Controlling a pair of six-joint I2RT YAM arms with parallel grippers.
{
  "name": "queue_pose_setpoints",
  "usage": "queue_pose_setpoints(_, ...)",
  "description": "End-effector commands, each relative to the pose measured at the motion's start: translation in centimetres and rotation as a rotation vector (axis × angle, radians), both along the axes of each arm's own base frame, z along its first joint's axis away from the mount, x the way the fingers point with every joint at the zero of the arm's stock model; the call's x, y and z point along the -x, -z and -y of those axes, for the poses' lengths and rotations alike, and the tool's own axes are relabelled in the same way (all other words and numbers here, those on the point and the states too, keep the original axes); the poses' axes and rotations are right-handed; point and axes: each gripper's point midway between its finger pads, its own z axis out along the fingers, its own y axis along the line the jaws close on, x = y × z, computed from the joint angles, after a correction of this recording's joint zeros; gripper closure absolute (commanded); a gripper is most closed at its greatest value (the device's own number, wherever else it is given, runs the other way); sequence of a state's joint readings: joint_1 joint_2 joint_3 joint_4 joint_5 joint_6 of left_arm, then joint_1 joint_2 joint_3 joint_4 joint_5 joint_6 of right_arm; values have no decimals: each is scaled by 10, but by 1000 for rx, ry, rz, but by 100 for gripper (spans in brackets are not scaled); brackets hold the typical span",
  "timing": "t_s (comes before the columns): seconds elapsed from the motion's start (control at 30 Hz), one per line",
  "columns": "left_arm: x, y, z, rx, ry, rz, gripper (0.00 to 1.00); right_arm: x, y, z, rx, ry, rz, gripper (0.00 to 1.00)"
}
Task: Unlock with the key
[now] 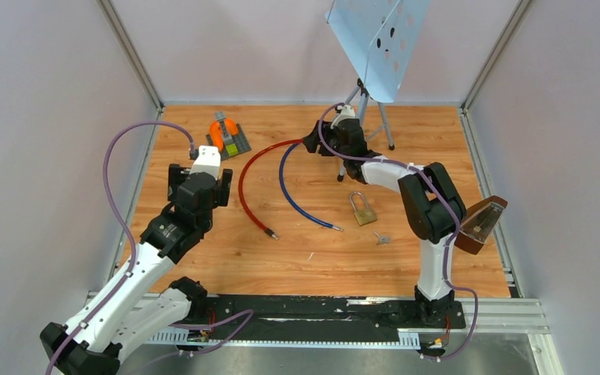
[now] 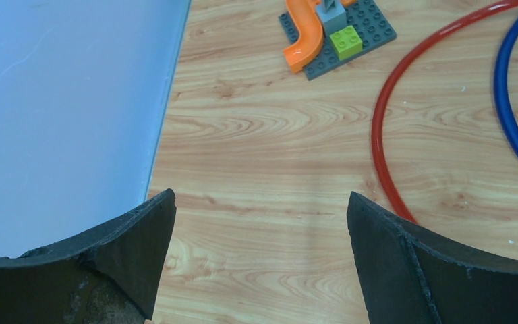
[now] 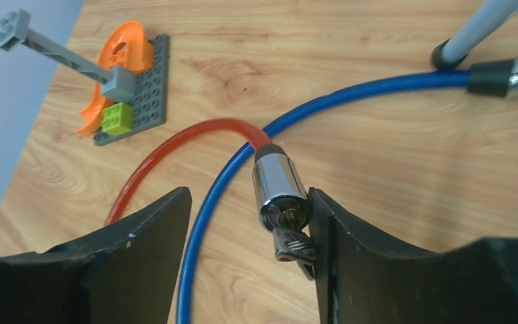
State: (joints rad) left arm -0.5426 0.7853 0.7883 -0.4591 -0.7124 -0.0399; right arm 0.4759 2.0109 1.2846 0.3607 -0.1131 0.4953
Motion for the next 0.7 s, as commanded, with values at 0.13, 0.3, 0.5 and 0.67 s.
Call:
queue_pose_setpoints(0.13,-3,-18,-15,35,-117,101,0,25,-109,-12,141,-40,279,27)
queue_pose_setpoints(0.3,-4,-16,-18,26,-139,105,0,59,-123,-3,209,-36,264,10)
queue_pose_setpoints(0.5,-4,-17,-21,46,-163,119,0,110,-130,35,256,6,233,6)
queue_pose_setpoints(0.67,-5,-18,-17,89,-153,130,0,158,-97,89,320,100,65,4)
